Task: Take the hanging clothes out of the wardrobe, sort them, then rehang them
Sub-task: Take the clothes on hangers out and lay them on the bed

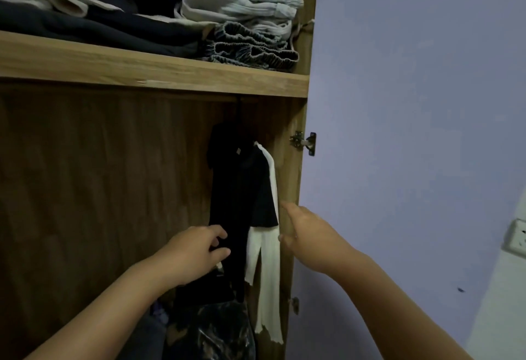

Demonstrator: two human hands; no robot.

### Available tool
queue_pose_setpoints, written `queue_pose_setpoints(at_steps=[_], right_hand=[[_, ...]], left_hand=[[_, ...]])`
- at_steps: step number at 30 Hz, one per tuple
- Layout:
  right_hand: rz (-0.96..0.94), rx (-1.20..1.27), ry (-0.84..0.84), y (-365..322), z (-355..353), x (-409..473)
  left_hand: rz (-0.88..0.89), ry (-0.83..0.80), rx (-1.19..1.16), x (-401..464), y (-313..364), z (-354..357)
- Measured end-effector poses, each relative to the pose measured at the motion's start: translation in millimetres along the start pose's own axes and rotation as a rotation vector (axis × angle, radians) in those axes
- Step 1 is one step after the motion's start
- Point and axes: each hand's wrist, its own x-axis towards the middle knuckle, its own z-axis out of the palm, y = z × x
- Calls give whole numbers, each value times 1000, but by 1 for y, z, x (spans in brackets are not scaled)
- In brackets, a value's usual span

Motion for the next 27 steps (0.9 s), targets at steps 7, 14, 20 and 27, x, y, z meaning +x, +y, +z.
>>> queue_pose_setpoints(at_steps=[7, 14, 20, 27], right_hand=[[-50, 108, 114, 9, 7, 101], [-123, 215, 207, 32, 17, 209], [-148, 95, 279, 32, 37, 279], [11, 970, 35, 8, 70, 320]], left_hand=[[0, 130, -92, 71, -26, -14], [-22, 197, -172, 136, -68, -23], [-75, 223, -174, 165, -110, -27], [-66, 273, -136, 186, -142, -43]])
